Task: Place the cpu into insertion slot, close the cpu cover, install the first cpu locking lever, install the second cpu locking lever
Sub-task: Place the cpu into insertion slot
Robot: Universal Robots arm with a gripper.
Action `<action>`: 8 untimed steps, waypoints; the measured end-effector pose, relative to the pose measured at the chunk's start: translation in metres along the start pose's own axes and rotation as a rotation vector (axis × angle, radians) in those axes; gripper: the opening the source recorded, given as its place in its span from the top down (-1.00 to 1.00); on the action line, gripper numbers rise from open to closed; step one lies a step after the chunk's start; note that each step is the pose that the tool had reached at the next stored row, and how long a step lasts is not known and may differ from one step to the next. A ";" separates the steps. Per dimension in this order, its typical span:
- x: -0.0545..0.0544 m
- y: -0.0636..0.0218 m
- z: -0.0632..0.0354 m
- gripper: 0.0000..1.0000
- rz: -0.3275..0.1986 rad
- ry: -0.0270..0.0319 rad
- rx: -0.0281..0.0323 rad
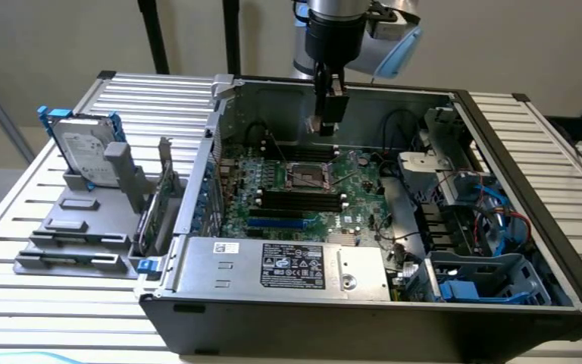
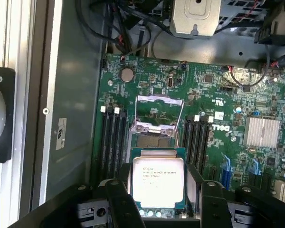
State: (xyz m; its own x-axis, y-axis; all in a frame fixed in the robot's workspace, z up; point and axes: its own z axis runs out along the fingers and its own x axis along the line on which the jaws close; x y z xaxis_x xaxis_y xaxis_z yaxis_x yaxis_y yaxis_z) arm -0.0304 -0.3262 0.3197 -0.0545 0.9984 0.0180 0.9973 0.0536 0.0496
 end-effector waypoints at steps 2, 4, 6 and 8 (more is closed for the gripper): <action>0.000 -0.0003 0.0027 -0.08 0.029 -0.0018 -0.0005; 0.000 -0.0023 0.0062 -0.08 0.041 -0.0041 -0.0005; 0.000 -0.0061 0.0097 -0.08 0.045 -0.0049 -0.0007; 0.001 -0.0107 0.0130 -0.08 0.046 -0.0052 -0.0007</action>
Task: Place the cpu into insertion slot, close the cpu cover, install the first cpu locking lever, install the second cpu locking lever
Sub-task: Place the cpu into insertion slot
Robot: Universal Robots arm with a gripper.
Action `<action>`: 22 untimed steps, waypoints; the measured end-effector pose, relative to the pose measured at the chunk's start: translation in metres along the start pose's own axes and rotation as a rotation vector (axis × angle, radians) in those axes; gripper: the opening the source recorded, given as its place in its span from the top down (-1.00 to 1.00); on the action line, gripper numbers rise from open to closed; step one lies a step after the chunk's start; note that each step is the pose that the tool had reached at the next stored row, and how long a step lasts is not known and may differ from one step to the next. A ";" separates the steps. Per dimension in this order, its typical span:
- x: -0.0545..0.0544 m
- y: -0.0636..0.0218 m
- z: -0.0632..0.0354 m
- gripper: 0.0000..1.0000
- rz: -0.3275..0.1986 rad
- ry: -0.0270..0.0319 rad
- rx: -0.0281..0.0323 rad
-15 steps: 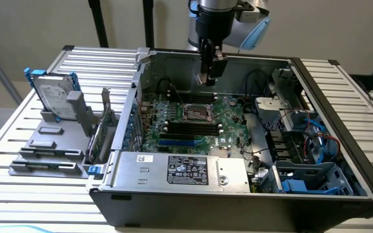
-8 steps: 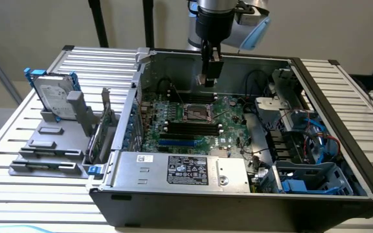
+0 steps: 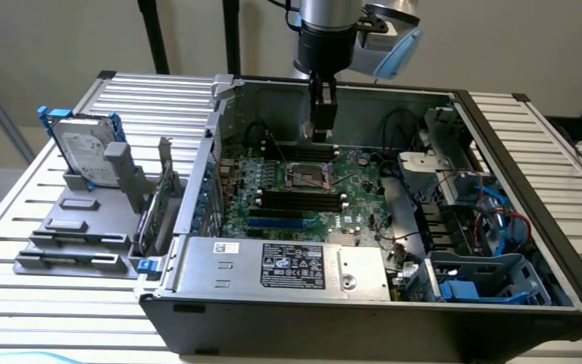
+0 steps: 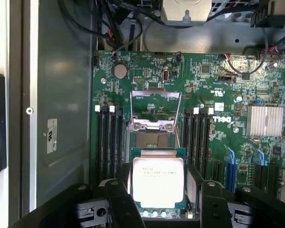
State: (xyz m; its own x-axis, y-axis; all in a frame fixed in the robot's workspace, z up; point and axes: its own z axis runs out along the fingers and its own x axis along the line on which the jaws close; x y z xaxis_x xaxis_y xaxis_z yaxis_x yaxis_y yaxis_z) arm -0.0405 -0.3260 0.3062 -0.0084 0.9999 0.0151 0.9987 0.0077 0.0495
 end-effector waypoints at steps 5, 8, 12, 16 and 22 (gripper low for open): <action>0.000 -0.0021 0.0090 -0.08 0.000 0.0001 0.0000; 0.000 -0.0023 0.0144 -0.08 0.000 0.0001 0.0000; 0.000 -0.0004 0.0218 -0.08 0.000 0.0000 0.0001; 0.000 0.0006 0.0286 -0.08 0.000 -0.0021 0.0001; -0.001 0.0007 0.0395 -0.08 0.000 -0.0025 0.0000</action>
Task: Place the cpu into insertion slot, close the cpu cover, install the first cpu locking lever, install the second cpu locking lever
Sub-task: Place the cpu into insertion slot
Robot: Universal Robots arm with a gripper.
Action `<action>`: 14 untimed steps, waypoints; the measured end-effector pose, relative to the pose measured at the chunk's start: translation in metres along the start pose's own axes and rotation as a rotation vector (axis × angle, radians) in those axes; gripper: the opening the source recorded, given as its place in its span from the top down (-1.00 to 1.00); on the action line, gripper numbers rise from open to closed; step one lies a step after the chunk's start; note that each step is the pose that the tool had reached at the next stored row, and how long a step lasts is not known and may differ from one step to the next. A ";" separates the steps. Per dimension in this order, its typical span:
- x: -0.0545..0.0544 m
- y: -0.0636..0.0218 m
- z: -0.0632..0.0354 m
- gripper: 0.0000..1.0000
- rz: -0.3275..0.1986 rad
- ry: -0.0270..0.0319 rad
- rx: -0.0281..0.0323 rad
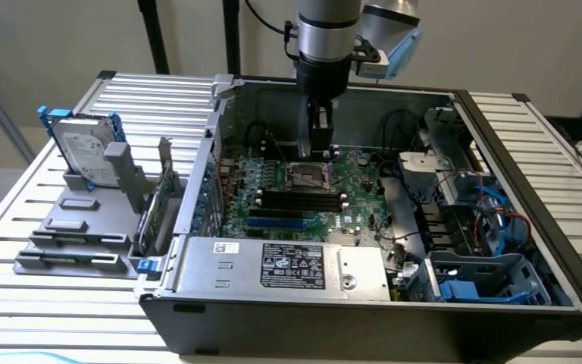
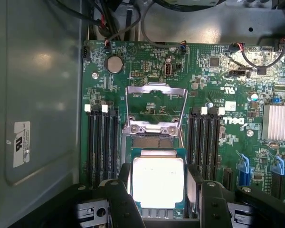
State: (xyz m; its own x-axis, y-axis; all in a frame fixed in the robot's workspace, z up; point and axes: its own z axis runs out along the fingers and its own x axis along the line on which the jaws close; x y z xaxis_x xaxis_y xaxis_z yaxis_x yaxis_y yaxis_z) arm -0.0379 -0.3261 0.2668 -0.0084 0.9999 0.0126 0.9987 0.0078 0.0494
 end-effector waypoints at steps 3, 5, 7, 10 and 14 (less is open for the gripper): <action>0.000 0.0001 0.0054 -0.08 0.000 0.0000 0.0000; -0.001 0.0000 0.0092 -0.08 0.000 0.0000 0.0002; -0.001 -0.0001 0.0128 -0.08 0.000 0.0000 0.0002; -0.003 -0.0003 0.0181 -0.08 0.000 0.0001 0.0007; -0.007 -0.0006 0.0242 -0.08 0.000 0.0001 0.0028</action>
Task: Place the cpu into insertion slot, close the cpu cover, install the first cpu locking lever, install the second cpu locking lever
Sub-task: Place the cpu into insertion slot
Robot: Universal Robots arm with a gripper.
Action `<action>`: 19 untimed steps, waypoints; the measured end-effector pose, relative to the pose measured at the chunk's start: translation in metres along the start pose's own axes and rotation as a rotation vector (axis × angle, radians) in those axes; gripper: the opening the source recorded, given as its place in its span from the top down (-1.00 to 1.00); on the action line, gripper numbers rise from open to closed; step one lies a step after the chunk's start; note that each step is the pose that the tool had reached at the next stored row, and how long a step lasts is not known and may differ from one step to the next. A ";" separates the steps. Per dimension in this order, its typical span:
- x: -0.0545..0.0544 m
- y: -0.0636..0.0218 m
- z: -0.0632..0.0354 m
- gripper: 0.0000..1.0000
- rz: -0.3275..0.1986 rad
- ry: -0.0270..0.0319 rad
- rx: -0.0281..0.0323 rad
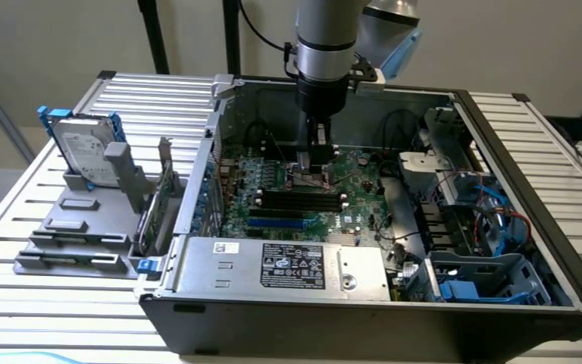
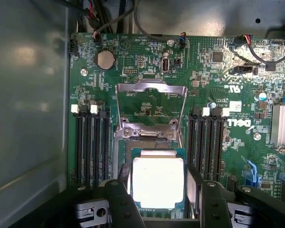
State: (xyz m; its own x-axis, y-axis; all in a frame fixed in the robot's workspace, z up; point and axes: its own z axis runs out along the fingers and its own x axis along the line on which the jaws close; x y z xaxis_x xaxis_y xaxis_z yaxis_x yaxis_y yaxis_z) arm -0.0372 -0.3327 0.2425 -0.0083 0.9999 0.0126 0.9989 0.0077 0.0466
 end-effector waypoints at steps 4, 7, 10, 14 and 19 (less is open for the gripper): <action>-0.002 -0.0001 0.0044 -0.08 0.000 0.0047 0.0019; -0.002 -0.0001 0.0065 -0.08 0.001 0.0143 0.0032; -0.002 -0.0003 0.0083 -0.08 0.004 0.0221 0.0049; -0.002 -0.0004 0.0115 -0.08 0.009 0.0288 0.0056; -0.002 -0.0006 0.0167 -0.08 0.016 0.0321 0.0058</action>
State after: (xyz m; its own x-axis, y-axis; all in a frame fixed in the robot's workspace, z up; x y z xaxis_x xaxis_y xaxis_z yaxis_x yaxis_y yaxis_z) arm -0.0370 -0.3344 0.2257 0.0059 0.9990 0.0454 0.9992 -0.0077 0.0403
